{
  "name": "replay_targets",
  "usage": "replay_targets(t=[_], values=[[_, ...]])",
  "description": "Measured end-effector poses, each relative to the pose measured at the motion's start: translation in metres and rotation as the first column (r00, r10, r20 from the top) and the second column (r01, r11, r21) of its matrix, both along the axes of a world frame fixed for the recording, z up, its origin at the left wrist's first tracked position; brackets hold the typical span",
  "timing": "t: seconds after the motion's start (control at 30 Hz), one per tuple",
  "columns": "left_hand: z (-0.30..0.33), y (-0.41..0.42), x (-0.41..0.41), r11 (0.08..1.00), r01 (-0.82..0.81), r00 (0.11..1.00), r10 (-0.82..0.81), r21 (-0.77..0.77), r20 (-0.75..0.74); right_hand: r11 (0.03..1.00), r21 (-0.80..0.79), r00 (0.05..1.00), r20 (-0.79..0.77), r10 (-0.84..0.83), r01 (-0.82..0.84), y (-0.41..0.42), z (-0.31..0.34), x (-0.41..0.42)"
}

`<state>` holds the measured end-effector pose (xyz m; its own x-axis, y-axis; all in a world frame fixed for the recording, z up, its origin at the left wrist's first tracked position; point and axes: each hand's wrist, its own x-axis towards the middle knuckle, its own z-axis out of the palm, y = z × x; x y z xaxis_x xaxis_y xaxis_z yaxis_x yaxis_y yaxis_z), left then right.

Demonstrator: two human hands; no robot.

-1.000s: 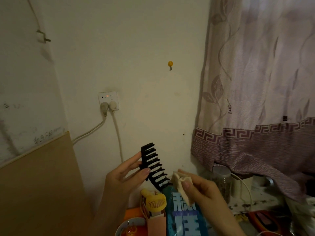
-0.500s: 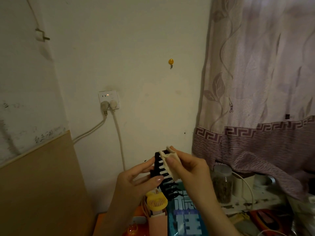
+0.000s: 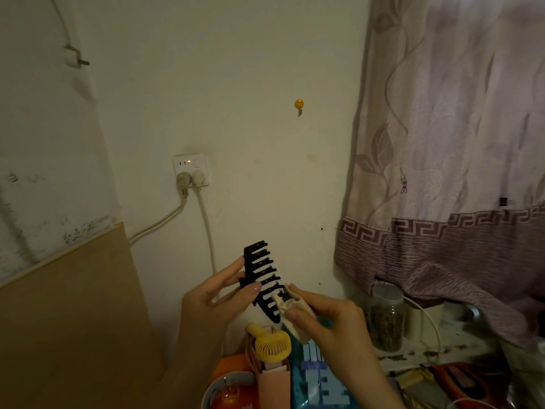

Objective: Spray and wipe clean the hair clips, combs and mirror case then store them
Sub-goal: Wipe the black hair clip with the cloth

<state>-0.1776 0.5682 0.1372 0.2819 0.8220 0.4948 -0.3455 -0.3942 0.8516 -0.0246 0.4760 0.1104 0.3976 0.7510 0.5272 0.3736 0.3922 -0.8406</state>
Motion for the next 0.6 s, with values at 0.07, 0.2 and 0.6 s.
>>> replay_targets(t=[0.07,0.2,0.6], values=[[0.000,0.002,-0.001,1.000,0.007,1.000,-0.007,-0.018,0.014,1.000,-0.016,1.000,0.013,0.024,-0.024,-0.002,-0.005,0.003],[0.000,0.003,-0.003,0.999,0.035,0.999,-0.035,-0.018,-0.018,0.992,-0.031,0.990,-0.068,0.124,-0.126,-0.005,-0.009,0.012],[-0.004,-0.013,0.010,0.985,0.172,0.971,-0.172,-0.015,-0.164,0.989,0.079,0.971,-0.193,0.140,-0.127,0.003,0.019,0.014]])
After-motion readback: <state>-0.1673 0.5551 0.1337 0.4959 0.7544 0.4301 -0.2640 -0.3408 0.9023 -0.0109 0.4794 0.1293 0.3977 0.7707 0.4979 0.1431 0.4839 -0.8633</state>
